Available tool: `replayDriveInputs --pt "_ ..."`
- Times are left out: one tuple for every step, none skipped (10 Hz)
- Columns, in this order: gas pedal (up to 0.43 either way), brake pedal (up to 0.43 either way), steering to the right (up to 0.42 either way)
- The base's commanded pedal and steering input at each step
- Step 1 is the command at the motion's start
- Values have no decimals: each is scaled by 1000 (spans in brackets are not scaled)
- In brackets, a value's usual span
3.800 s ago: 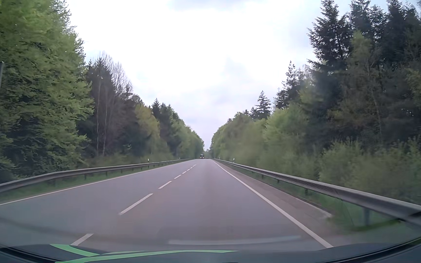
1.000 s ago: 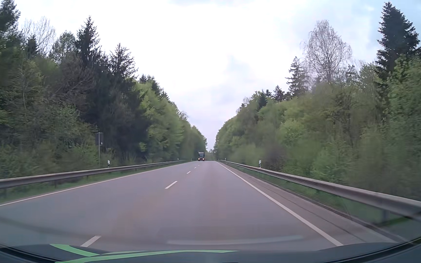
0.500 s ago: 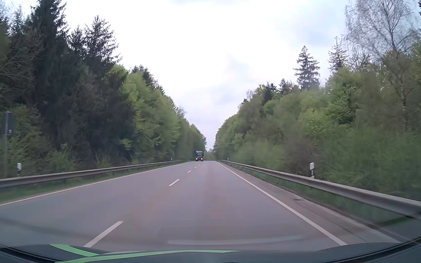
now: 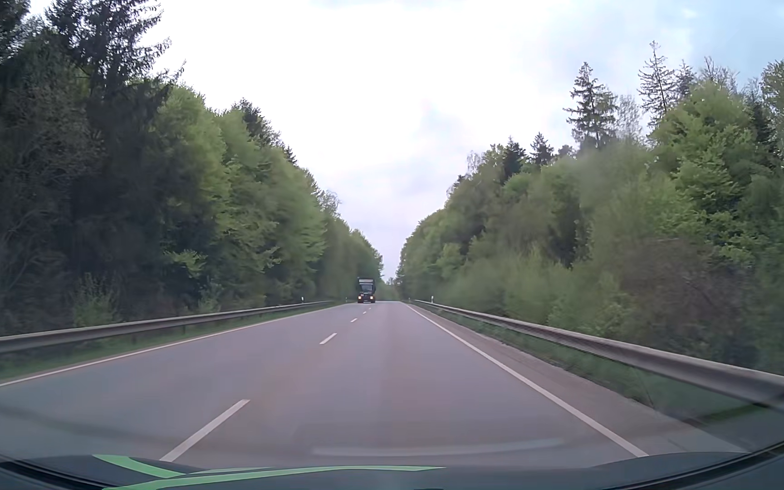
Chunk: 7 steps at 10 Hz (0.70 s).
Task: Follow the waypoints while adhering to traffic rules and regulations
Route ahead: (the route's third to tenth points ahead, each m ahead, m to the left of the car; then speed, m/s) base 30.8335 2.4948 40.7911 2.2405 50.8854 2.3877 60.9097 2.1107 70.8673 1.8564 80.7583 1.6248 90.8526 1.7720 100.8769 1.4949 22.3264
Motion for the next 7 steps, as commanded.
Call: replayDriveInputs --pt "220 0 2" --pt "220 0 2" --pt "220 0 2" --pt "220 0 2" --pt "220 0 2" --pt "220 0 2" --pt "220 0 2"
